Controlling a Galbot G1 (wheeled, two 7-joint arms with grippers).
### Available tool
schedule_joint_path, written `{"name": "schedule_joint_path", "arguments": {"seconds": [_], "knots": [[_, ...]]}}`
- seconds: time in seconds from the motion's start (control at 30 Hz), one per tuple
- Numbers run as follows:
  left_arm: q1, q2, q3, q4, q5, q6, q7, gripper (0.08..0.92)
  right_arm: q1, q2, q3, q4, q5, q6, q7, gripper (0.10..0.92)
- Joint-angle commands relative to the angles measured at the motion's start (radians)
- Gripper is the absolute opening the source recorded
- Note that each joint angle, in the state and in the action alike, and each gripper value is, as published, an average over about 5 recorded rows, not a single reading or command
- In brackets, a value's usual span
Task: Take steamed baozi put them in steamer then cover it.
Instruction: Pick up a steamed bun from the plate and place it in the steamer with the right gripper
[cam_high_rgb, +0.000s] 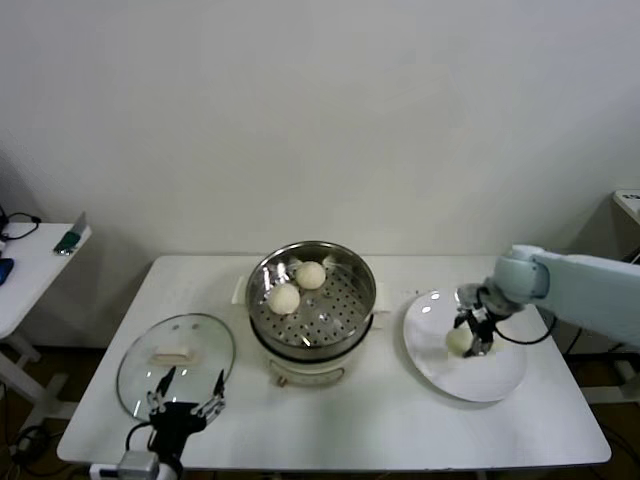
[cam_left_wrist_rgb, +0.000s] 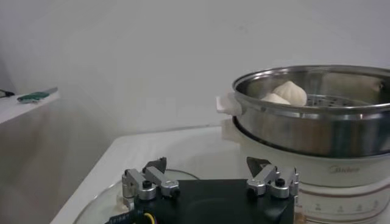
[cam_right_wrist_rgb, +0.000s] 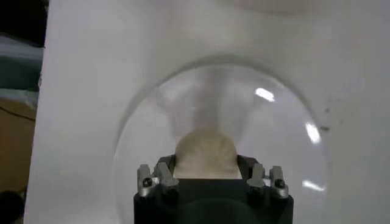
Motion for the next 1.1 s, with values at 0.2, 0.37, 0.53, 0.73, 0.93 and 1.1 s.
{"name": "schedule_joint_path", "arguments": {"seconds": [0.2,0.37,0.53,0.73,0.93,1.1], "knots": [[0.005,0.007,-0.001,-0.001,0.002,-0.006,-0.002,0.823,0.481,0.255,-0.05,0.155,0.074,0.262,-0.093,0.679],[0.012,0.012,-0.001,-0.001,0.007,-0.015,-0.003,0.823,0.461,0.366,0.05,0.261,-0.016,0.353,-0.068,0.681],[0.009,0.017,-0.007,-0.002,0.004,-0.017,-0.004,0.823,0.326,0.472,0.109,0.26,-0.158,0.415,-0.057,0.68],[0.005,0.015,-0.006,-0.001,0.003,-0.016,-0.005,0.823,0.199,0.568,0.089,0.221,-0.265,0.438,-0.029,0.679],[0.0,0.015,-0.009,-0.001,-0.001,-0.013,-0.004,0.823,0.066,0.627,0.092,0.127,-0.356,0.428,0.009,0.679],[0.002,0.018,-0.015,-0.001,-0.008,-0.011,-0.004,0.823,-0.012,0.657,0.102,0.036,-0.405,0.43,0.011,0.679]]}}
